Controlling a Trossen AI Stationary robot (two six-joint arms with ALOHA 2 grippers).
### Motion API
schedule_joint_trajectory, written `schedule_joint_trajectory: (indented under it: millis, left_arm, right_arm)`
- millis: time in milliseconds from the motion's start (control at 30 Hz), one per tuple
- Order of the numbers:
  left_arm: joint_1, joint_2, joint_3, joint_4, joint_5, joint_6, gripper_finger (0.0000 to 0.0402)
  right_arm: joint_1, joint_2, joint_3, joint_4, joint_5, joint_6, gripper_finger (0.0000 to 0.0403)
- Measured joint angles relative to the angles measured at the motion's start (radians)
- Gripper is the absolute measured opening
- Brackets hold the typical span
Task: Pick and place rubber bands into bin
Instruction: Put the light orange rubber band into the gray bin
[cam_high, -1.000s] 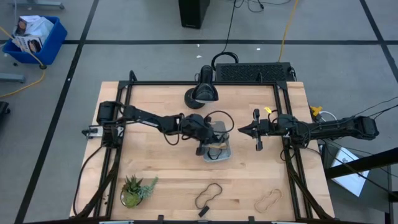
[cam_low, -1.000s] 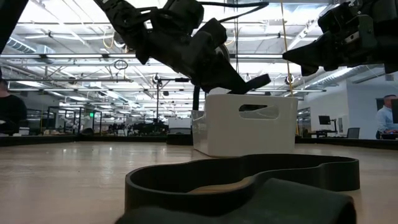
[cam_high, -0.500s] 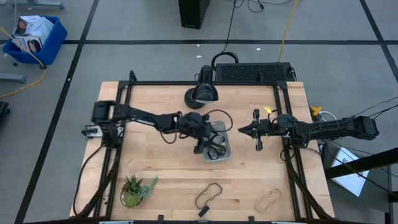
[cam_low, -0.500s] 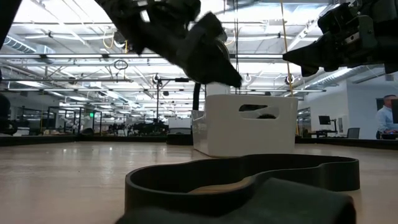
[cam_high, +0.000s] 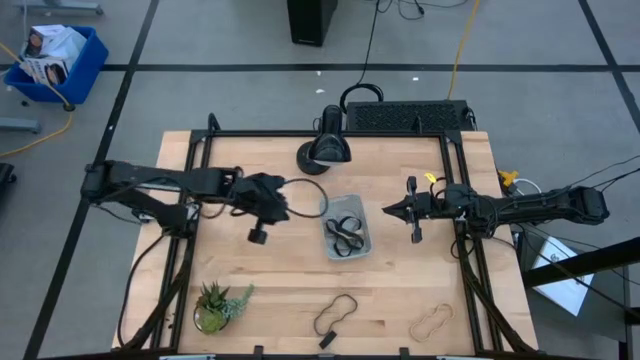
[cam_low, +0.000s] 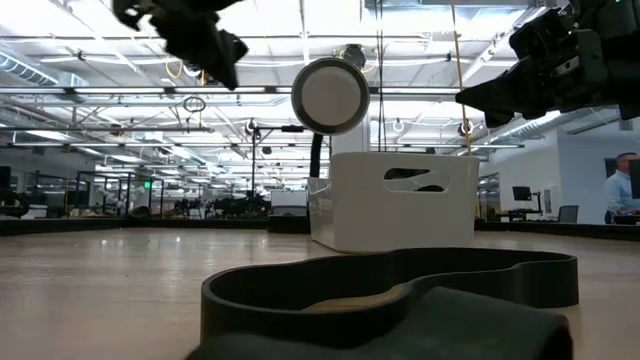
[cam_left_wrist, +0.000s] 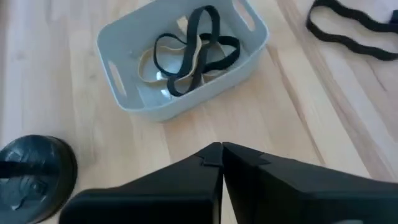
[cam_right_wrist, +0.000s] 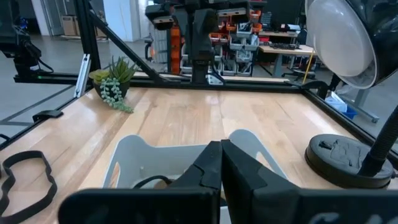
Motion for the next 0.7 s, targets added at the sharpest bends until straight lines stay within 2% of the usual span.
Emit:
schedule_joint_trajectory:
  millis: [133, 233, 367, 433, 533, 700]
  left_arm:
    - [0.012, -0.161, -0.157, 0.108, 0.050, -0.006, 0.0005]
    - [0.025, -0.292, -0.319, 0.305, 0.053, -0.044, 0.0004]
    - [0.022, -0.442, -0.558, 0.654, 0.113, -0.078, 0.0003]
    - [0.018, -0.493, -0.681, 0.844, 0.112, -0.089, 0.0003]
    - [0.026, -0.545, -0.823, 1.041, 0.110, -0.105, 0.0002]
    - [0.039, -0.599, -0.954, 1.170, 0.098, -0.160, 0.0002]
  right_arm:
    - [0.000, 0.000, 0.000, -0.002, 0.000, 0.000, 0.0000]
    - [0.001, 0.000, 0.000, -0.001, 0.001, 0.016, 0.0000]
    - [0.001, 0.001, 0.000, -0.010, 0.001, 0.018, 0.0000]
    - [0.001, 0.001, 0.000, -0.013, 0.000, 0.018, 0.0000]
    - [0.001, 0.001, 0.000, -0.016, -0.001, 0.019, 0.0000]
    - [0.001, 0.001, 0.000, -0.045, -0.002, 0.001, 0.0000]
